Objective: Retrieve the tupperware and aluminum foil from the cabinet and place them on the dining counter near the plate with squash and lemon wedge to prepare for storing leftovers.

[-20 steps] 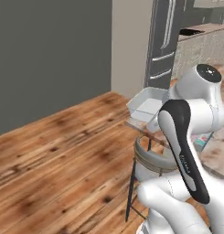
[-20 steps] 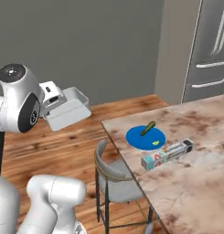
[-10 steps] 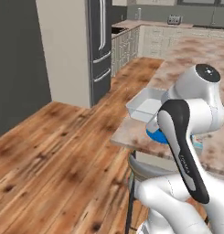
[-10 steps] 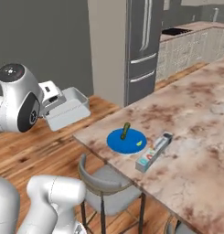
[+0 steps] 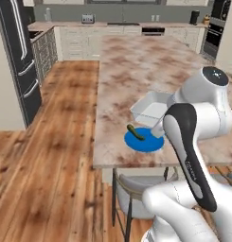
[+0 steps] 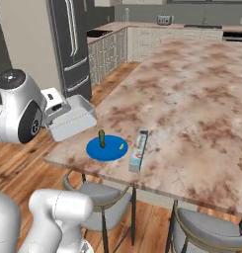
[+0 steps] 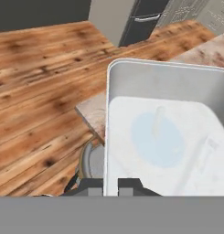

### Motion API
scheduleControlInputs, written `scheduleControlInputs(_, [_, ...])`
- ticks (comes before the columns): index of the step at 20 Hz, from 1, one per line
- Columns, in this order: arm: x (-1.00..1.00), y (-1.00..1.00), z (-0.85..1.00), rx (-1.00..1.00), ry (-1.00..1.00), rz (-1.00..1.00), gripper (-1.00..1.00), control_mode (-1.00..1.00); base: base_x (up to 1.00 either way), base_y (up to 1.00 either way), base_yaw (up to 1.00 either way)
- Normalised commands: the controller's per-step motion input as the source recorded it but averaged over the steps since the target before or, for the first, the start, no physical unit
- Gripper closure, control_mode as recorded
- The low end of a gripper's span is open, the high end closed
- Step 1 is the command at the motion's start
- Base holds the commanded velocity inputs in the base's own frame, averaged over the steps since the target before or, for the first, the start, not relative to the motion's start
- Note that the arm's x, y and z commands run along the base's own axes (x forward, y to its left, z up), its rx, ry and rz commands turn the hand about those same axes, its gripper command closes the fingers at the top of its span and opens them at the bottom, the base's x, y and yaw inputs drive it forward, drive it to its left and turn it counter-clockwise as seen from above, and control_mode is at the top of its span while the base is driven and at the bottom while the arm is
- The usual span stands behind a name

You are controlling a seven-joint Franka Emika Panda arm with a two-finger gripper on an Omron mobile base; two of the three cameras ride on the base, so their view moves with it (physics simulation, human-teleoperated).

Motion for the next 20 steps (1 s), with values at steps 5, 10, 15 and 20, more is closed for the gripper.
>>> scheduleControlInputs(5, [0.0,0.0,0.0,0.0,0.0,0.0,1.0,1.0,0.57,0.33,-0.66])
scheduleControlInputs(10, [0.0,0.0,0.0,0.0,0.0,0.0,1.0,1.0,0.53,0.43,-0.47])
scheduleControlInputs(15, [0.3,0.2,0.0,0.01,-0.03,-0.15,1.0,-1.0,0.09,0.08,-0.07])
scheduleControlInputs(20, [0.38,0.33,-0.37,0.03,0.0,-0.05,1.0,-1.0,0.0,0.0,0.0])
